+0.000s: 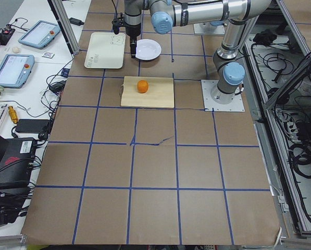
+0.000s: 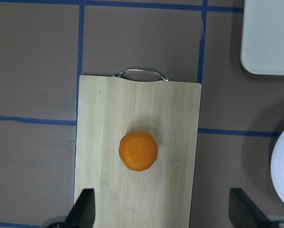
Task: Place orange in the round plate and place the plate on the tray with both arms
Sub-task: 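Lower the left gripper onto the orange on the cutting board and grasp it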
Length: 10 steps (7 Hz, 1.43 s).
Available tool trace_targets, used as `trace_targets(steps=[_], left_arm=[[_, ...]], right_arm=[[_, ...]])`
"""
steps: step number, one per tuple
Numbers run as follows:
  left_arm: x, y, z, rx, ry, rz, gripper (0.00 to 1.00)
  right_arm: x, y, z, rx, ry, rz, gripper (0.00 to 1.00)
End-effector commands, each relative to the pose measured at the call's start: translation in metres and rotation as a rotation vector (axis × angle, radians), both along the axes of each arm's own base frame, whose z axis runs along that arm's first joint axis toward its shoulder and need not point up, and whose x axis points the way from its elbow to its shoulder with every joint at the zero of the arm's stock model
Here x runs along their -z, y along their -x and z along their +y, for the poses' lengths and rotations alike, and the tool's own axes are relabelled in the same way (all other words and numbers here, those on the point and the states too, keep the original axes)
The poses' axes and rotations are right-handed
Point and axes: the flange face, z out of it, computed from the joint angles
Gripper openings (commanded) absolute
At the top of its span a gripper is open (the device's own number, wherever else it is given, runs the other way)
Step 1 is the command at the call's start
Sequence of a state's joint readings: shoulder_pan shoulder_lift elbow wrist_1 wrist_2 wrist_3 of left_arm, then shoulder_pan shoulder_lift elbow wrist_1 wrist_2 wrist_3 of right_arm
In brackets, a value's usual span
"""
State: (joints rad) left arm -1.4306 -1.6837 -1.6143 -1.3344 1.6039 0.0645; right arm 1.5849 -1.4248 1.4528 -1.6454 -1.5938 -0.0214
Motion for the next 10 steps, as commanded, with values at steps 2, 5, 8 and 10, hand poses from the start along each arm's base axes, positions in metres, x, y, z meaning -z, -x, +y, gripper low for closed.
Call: trace_targets(steps=[2, 5, 8, 10], left_arm=[[0.076, -0.051, -0.009, -0.098, -0.053, 0.064, 1.00], [0.144, -0.042, -0.007, -0.180, -0.122, 0.158, 1.00], [0.191, -0.044, -0.003, -0.045, -0.213, 0.160, 1.00], [0.211, -0.044, -0.006, -0.034, -0.247, 0.168, 1.00]], right_arm=[[0.001, 0.000, 0.000, 0.000, -0.002, 0.000, 1.00], [0.002, 0.000, 0.000, 0.000, -0.007, 0.000, 1.00], [0.005, 0.000, 0.001, 0.000, -0.010, 0.000, 1.00], [0.005, 0.000, 0.001, 0.000, -0.010, 0.000, 1.00]])
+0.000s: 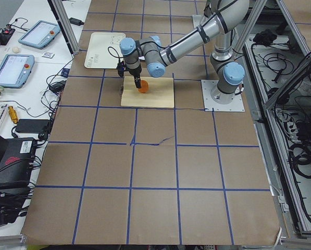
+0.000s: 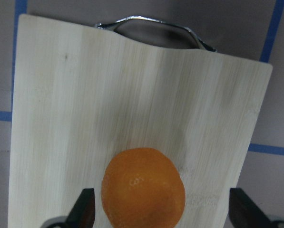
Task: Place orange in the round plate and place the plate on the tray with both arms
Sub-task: 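Lower the left gripper onto the orange on the cutting board and grasp it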
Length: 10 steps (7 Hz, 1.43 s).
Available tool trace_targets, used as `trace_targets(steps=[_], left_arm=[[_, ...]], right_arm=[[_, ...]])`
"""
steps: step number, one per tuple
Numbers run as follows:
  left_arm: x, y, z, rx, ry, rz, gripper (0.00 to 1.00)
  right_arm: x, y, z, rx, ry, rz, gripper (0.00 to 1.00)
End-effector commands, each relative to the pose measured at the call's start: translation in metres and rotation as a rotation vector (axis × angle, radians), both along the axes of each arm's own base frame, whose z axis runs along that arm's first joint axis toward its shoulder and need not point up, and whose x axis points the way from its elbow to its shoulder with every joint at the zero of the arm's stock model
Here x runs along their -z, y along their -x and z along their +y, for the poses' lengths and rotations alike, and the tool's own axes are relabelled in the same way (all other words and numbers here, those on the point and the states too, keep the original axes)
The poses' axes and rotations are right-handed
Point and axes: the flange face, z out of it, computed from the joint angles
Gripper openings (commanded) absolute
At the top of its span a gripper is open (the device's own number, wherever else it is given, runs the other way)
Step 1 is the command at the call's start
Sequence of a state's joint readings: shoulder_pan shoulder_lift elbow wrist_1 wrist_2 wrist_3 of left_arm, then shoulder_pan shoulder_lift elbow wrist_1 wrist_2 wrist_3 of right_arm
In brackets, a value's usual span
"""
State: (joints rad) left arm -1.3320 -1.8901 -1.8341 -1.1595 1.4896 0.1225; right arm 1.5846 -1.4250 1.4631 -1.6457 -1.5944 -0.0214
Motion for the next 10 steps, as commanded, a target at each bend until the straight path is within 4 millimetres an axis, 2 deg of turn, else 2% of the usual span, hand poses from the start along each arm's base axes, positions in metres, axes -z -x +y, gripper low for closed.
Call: trace_targets(steps=[1, 3, 4, 6, 7, 8, 9, 10], left_arm=[[0.024, -0.001, -0.002, 0.012, -0.040, 0.012, 1.00], [0.035, -0.001, -0.001, 0.028, -0.062, 0.016, 1.00], [0.035, -0.001, -0.002, 0.026, -0.060, 0.017, 0.94], [0.035, -0.001, -0.002, 0.018, -0.064, 0.011, 0.94], [0.035, -0.001, -0.001, 0.018, -0.072, 0.013, 0.84], [0.034, -0.001, 0.001, 0.012, -0.080, 0.014, 0.38], [0.032, -0.001, 0.000, 0.012, -0.075, 0.013, 0.01], [0.020, -0.003, -0.008, -0.003, -0.049, 0.005, 0.00]], right_arm=[[0.000, 0.000, 0.000, 0.000, 0.000, -0.001, 1.00], [0.000, 0.000, 0.000, 0.000, 0.000, 0.001, 1.00], [0.000, 0.000, 0.000, 0.000, 0.000, 0.001, 1.00], [0.000, 0.002, 0.000, 0.003, -0.002, -0.001, 1.00], [0.000, 0.003, -0.001, 0.005, -0.003, -0.001, 1.00], [0.002, 0.003, 0.000, 0.006, -0.005, -0.001, 1.00], [0.004, 0.003, 0.000, 0.005, -0.009, 0.000, 1.00], [0.003, 0.003, 0.000, 0.005, -0.006, -0.001, 1.00]])
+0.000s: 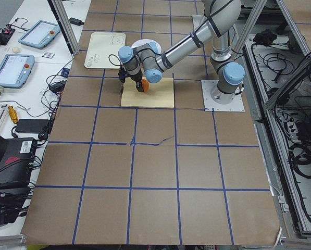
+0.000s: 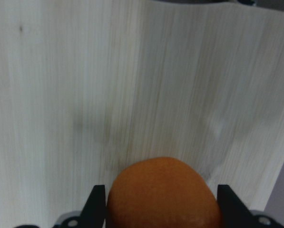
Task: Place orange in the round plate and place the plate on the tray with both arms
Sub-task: 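Lift the orange with the left gripper and carry it over the white plate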
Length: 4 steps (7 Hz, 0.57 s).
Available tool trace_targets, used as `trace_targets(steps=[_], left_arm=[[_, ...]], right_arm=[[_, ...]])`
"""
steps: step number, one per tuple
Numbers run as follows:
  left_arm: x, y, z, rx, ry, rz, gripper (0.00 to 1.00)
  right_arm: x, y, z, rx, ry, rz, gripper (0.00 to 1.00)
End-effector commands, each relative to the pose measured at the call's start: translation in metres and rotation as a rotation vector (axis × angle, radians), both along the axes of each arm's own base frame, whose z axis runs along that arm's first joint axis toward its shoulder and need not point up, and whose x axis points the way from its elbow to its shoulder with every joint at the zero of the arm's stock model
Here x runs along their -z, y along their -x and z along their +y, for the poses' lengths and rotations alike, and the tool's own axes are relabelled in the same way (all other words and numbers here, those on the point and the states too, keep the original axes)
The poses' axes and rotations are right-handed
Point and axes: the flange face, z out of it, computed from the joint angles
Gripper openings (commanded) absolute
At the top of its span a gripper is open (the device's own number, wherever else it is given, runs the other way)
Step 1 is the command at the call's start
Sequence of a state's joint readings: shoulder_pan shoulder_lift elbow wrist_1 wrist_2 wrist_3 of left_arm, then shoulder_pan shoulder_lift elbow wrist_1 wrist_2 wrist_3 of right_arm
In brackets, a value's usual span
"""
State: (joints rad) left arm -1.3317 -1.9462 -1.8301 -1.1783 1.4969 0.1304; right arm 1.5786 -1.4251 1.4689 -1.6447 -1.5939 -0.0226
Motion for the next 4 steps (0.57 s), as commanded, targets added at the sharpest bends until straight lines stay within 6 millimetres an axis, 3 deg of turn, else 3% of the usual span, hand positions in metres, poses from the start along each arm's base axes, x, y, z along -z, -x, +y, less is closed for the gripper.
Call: trace_targets(steps=[1, 3, 4], left_arm=[[-0.029, -0.002, -0.019, -0.092, 0.045, -0.023, 0.00], [-0.065, 0.020, -0.046, -0.151, 0.096, -0.018, 0.00], [-0.072, 0.050, -0.055, -0.220, 0.105, 0.021, 0.00]], right_arm=[[0.001, 0.000, 0.000, 0.000, -0.001, 0.000, 1.00], [0.001, 0.001, 0.000, 0.001, -0.001, 0.000, 1.00], [0.001, 0.001, 0.000, 0.001, -0.001, 0.000, 1.00]])
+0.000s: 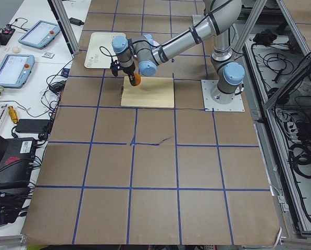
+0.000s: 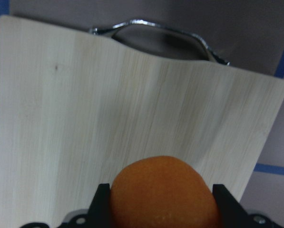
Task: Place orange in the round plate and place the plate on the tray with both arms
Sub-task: 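Lift the orange with the left gripper and carry it over the white plate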
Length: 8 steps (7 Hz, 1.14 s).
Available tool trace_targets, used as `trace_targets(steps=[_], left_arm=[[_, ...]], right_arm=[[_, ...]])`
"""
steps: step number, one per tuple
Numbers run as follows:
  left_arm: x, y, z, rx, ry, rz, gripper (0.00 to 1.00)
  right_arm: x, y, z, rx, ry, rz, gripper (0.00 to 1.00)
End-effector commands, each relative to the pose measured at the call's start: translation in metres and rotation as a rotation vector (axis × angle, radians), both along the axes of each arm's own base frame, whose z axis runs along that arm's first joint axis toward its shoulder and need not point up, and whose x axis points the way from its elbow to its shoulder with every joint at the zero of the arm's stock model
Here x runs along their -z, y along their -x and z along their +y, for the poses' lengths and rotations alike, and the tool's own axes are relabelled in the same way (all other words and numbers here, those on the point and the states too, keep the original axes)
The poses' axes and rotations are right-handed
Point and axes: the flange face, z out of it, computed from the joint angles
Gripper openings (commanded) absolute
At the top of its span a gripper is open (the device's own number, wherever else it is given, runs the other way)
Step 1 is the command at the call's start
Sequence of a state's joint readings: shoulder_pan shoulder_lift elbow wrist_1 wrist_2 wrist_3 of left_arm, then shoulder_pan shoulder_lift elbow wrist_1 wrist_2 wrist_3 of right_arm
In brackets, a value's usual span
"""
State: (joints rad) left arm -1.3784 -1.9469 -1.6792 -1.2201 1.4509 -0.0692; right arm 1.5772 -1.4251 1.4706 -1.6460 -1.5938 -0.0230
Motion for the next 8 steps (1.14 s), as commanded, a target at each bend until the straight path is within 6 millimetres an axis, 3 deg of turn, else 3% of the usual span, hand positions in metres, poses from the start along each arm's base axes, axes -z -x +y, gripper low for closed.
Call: trace_targets(steps=[1, 4, 5, 6, 8], left_arm=[[-0.020, 0.067, -0.014, -0.115, 0.027, 0.061, 0.00], [-0.013, 0.203, 0.011, -0.211, -0.012, 0.129, 0.00], [-0.009, 0.235, 0.021, -0.209, -0.021, 0.138, 0.00], [-0.003, 0.257, 0.033, -0.224, -0.045, 0.127, 0.00], [0.014, 0.271, 0.037, -0.210, -0.073, 0.119, 0.00]], right_arm=[[0.000, 0.003, -0.001, 0.005, 0.000, 0.000, 1.00], [0.003, 0.004, 0.000, 0.006, -0.007, 0.000, 1.00], [0.003, 0.005, -0.001, 0.006, -0.007, 0.000, 1.00], [0.002, 0.005, 0.000, 0.006, -0.005, 0.000, 1.00], [0.003, 0.005, 0.000, 0.008, -0.007, 0.000, 1.00]])
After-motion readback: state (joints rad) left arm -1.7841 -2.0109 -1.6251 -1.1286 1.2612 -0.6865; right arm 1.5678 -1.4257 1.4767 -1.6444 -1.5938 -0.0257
